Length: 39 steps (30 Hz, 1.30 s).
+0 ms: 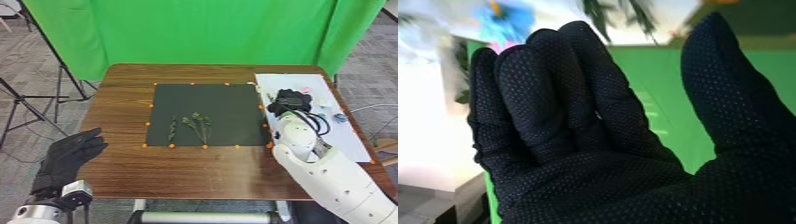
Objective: Arrange flowers
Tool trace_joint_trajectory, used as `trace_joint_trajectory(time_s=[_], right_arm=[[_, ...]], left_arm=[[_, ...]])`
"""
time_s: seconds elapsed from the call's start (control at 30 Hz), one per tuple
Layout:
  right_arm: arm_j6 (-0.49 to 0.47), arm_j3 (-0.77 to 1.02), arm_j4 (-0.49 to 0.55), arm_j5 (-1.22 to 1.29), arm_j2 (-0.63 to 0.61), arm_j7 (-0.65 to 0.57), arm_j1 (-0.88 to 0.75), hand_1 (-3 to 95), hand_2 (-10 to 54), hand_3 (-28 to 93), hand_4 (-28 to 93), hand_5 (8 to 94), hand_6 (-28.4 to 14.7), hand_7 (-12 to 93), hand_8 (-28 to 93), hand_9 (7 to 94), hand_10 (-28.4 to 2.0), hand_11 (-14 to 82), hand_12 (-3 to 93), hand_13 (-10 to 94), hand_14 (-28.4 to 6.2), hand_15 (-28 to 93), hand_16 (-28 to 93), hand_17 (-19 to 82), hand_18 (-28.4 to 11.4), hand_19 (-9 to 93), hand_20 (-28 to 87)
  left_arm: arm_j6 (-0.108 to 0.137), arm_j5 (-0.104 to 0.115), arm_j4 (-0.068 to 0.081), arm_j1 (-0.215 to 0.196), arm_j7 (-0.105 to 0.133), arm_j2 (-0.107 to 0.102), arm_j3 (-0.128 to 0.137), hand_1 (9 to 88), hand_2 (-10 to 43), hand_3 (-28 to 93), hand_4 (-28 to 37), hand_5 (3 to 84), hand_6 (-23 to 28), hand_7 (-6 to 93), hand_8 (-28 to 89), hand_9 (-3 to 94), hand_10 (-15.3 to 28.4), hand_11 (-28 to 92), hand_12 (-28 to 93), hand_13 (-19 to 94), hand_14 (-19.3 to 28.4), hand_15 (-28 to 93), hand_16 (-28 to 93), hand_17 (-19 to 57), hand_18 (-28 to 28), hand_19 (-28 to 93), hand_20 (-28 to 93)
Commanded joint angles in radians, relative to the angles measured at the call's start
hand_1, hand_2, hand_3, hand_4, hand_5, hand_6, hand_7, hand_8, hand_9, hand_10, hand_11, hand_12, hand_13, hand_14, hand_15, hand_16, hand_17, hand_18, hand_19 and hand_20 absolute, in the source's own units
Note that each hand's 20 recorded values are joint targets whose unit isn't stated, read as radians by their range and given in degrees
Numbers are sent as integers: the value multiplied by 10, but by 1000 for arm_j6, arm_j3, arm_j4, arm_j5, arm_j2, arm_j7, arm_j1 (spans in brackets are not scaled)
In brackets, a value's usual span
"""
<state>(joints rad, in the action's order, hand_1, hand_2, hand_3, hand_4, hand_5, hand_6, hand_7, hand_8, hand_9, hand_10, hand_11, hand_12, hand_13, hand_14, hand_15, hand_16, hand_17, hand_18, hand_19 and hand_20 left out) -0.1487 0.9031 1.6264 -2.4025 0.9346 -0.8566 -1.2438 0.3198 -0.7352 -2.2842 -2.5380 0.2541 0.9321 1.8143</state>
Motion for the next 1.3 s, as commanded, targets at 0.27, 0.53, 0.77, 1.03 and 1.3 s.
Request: trace_joint_trajectory(time_s=[0.27, 0.53, 0.77, 1.03, 1.3], right_arm=[[52, -22, -67, -45, 13, -15, -6, 295, -24, 782, -236, 711, -123, 169, -90, 591, -249, 535, 224, 536, -214, 787, 193, 236, -284, 800, 143], [39, -24, -81, -55, 26, -19, -10, 336, -37, 788, -246, 748, -88, 199, -99, 648, -215, 529, 223, 584, -190, 772, 206, 246, -284, 802, 158], [62, -22, -92, -5, 46, -34, -12, 476, -81, 755, -279, 811, -48, 235, 59, 741, -152, 482, 289, 652, -146, 754, 244, 249, -284, 807, 239], [103, -25, -94, -11, 47, -15, -4, 514, -78, 760, -282, 831, -32, 264, 99, 782, -134, 461, 332, 676, -130, 755, 259, 250, -284, 822, 257], [208, -47, -86, -25, 26, -16, 34, 508, -79, 783, -282, 833, -26, 273, 139, 790, -134, 480, 337, 691, -126, 767, 270, 259, -282, 835, 266]], left_arm=[[-17, 1, 12, 14, -8, 6, -6, 303, 64, 798, -101, 506, 161, 149, -83, 423, 231, 413, 104, 307, 284, 627, -125, -68, 227, 621, 166], [-23, -3, 13, 15, -18, 8, -4, 303, 64, 797, -101, 507, 161, 148, -84, 424, 230, 413, 104, 307, 284, 627, -125, -68, 227, 620, 165], [-16, 2, 12, 5, -4, 11, -4, 303, 64, 797, -99, 507, 161, 148, -83, 424, 230, 412, 104, 307, 284, 627, -125, -68, 227, 620, 165], [-10, 7, 12, 3, 5, 9, -9, 302, 65, 798, -101, 507, 161, 149, -84, 423, 230, 413, 105, 306, 284, 626, -125, -69, 227, 620, 164], [-7, 8, 9, -5, 9, 10, -8, 302, 65, 798, -101, 507, 161, 148, -83, 423, 231, 412, 105, 307, 284, 627, -125, -69, 227, 620, 164]])
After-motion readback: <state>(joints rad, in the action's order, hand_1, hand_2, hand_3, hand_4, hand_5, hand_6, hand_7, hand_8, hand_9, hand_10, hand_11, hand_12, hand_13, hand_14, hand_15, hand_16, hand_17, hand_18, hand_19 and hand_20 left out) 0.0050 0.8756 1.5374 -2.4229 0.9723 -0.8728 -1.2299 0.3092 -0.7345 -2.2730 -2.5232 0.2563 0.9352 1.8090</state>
